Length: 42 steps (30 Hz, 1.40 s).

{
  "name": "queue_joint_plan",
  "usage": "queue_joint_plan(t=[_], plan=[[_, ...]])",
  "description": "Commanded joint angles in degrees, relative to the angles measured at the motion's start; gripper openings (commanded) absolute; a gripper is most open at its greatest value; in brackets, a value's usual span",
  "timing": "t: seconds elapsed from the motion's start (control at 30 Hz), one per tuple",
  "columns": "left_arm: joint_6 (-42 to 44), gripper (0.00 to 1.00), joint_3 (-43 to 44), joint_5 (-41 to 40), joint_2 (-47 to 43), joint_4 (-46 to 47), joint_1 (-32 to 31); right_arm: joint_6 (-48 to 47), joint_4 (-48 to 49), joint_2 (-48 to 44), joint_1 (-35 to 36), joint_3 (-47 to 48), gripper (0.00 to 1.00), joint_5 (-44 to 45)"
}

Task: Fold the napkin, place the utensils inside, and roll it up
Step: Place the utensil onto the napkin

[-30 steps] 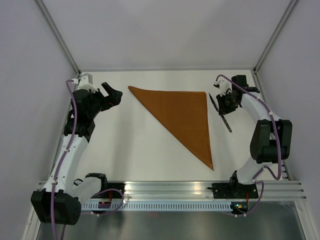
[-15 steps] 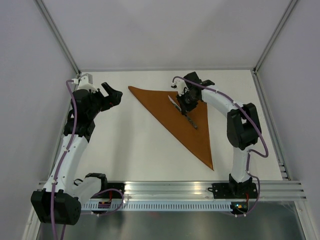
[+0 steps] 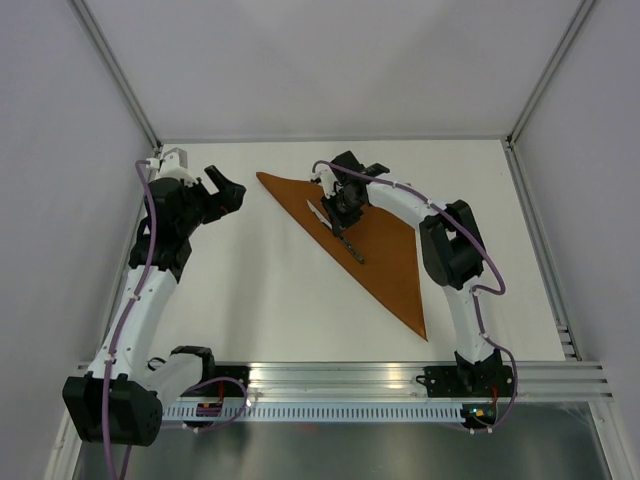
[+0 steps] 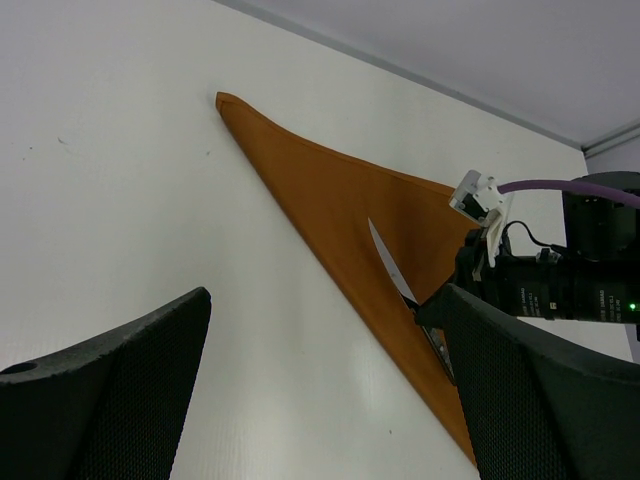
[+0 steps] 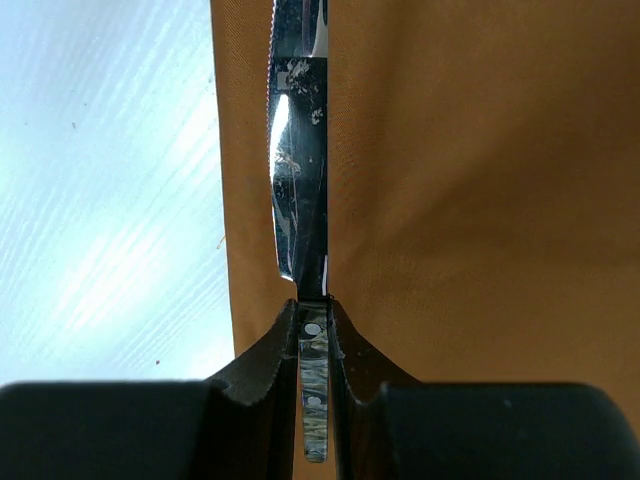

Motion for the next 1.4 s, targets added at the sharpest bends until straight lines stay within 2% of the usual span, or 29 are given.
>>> queue_joint_plan(t=[0.0, 0.63, 1.37], plan=[[-1.65, 1.0, 1.79, -0.98, 0.5, -0.1, 0.21, 3.85, -1.67, 2.19, 0.25, 2.67, 0.0, 1.06], [-1.04, 1.0, 1.43, -0.89, 1.9, -0.1, 0.21, 7.8, -1.67, 3.87, 1.39, 2.67, 0.01, -0.44], [-0.16, 1.0, 1.0, -1.33, 2.26, -0.01, 0.3, 7.63, -0.62, 5.27, 3.06, 0.74, 0.0, 1.06]])
